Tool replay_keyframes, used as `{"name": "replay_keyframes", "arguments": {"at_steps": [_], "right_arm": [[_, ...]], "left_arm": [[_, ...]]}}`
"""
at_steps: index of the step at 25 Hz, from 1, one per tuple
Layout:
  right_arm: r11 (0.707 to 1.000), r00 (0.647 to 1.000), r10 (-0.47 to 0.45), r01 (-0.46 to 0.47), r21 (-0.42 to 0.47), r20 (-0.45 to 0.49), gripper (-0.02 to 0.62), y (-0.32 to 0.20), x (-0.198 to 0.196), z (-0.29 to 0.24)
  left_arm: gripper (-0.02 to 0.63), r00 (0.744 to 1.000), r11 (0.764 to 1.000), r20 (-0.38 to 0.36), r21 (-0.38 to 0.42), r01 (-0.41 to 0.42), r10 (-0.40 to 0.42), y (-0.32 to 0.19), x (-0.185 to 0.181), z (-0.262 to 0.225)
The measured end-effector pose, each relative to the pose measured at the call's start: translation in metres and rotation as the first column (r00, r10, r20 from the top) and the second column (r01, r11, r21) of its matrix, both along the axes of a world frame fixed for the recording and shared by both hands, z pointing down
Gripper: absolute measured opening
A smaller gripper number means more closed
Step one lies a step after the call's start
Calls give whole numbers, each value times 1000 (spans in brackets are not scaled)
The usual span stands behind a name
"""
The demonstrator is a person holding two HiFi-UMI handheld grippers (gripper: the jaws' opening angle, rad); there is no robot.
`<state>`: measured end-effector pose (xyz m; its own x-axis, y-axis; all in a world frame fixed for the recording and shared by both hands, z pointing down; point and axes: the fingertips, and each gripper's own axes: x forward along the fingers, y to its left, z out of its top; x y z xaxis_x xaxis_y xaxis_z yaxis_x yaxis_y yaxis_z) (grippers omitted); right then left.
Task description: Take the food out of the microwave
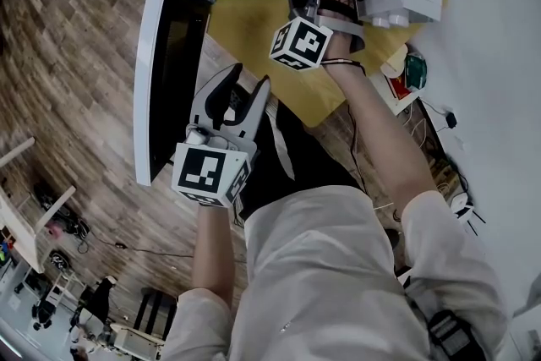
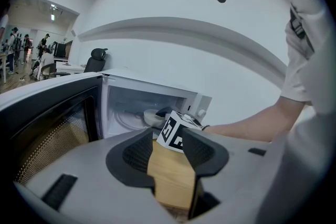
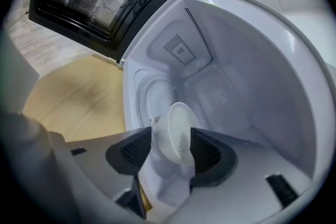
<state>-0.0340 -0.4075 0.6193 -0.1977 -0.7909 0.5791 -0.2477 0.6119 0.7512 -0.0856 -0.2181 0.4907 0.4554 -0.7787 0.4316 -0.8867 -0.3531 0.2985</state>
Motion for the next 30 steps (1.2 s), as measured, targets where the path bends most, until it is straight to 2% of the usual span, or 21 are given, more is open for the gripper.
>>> {"name": "replay_keyframes", "arguments": {"at_steps": [11,17,30], "right_arm": [[998,999,39,-37,42,-36,210,-8,1,0],[997,996,32,-25,77,-83,130,-3,4,5],[991,993,1,15,134,-120,124,-3,2,5]], "left_arm": [[172,1000,1000,-5,-4,5,-5,0,4,1],[172,1000,1000,-8,-13,7,-7,4,7,2],[172,1000,1000,-1,-17,20,-20,10,13,4]]}}
